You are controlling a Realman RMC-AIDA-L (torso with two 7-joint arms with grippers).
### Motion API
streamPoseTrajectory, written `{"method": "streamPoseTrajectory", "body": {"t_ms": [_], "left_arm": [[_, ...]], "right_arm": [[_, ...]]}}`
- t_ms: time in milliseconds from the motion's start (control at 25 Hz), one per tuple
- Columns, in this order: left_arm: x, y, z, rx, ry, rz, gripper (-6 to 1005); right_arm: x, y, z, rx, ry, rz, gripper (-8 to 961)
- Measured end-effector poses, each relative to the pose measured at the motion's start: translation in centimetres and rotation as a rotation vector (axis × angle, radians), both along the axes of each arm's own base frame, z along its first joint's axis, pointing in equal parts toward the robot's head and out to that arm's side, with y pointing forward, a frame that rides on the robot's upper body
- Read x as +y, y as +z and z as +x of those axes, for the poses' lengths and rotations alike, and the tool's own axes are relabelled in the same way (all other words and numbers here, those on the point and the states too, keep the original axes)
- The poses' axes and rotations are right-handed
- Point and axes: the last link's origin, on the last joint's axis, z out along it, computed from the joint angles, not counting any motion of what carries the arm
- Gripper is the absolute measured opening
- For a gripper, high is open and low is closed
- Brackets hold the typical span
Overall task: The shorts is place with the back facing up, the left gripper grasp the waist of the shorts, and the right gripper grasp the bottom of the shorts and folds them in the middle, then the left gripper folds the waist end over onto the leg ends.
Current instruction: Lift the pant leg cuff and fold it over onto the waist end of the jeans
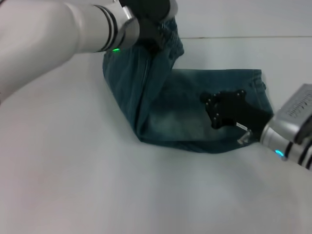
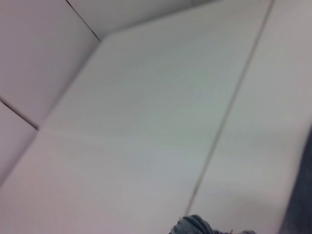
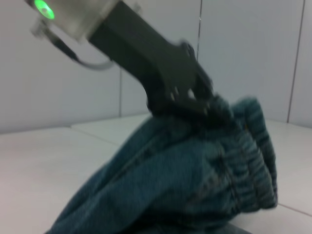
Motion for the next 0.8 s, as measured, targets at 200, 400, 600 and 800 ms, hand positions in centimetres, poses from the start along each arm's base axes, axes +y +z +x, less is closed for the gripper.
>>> {"method": "streamPoseTrajectory", "body": {"t_ms": [200, 400, 600, 800], "left_arm": [[-1.0, 1.3, 1.2, -0.043, -0.026, 0.011, 131], [-1.9, 1.5, 3.1, -0.104, -0.053, -0.017, 130], [-2.8, 0.8, 5.2, -0.132, -0.090, -0.055, 130], [-3.9, -0.3, 6.6, -0.131, -0.122, -0.093, 129]], "right_arm": [[1.4, -1.1, -1.4, -0.060, 0.017, -0.023, -1], [2.3, -2.3, -3.1, -0.090, 0.040, -0.067, 0], [2.6, -3.5, -4.1, -0.124, 0.041, -0.112, 0], [2.6, -4.1, -4.8, -0.131, 0.051, -0.131, -1]]}}
